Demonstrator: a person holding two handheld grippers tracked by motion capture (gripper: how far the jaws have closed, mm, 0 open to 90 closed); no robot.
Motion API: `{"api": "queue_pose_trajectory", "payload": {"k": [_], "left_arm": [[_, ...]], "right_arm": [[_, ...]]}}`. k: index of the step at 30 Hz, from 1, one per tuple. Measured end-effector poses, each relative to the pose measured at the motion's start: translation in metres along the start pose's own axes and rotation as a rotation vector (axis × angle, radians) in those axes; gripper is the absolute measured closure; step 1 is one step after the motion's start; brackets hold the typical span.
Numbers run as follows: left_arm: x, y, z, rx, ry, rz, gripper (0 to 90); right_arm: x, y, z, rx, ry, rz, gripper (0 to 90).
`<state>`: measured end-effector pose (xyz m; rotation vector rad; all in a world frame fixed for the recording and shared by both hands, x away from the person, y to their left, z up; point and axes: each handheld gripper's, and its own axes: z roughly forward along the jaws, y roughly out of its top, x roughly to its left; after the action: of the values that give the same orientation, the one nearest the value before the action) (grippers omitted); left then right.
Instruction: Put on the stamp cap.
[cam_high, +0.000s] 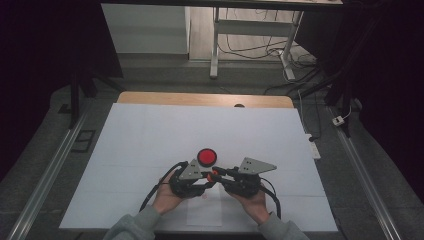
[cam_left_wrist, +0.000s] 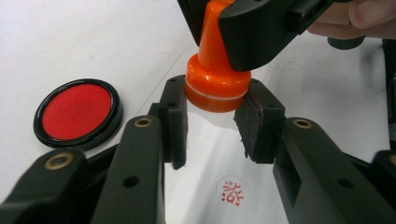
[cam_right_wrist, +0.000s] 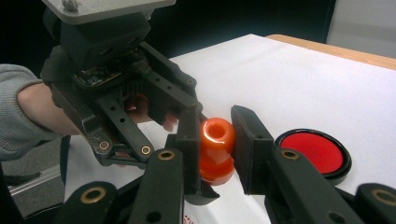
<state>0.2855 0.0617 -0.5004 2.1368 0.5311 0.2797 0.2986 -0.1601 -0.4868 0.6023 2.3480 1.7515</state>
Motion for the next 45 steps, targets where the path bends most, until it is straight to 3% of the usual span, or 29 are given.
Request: {"api": "queue_pose_trajectory", "payload": {"k": [16,27,33,36,45], "left_arm": [[0.002,-0.001,0.002,0.009,-0.008,-0.018,47.7],[0.005,-0.001,-0.002,0.017,0.036,-0.047,30.1],[0.012,-0.005,-0.014,0.017,0.065,-0.078,24.1],[0.014,-0.008,-0.021,0.026,0.08,-0.072,21.0],[0.02,-0.022,-0.051,0.01,0.107,-0.09,19.3]], "right_arm": [[0.0,0.0,0.0,0.001,0.0,0.001,72.7],[-0.005,0.001,-0.003,-0.009,-0.015,0.005,72.7],[-0.008,0.002,-0.006,-0.011,-0.026,0.007,72.7],[-0.01,0.002,-0.007,-0.013,-0.031,0.013,72.7],[-0.013,0.003,-0.01,-0.007,-0.045,0.008,72.7]]}}
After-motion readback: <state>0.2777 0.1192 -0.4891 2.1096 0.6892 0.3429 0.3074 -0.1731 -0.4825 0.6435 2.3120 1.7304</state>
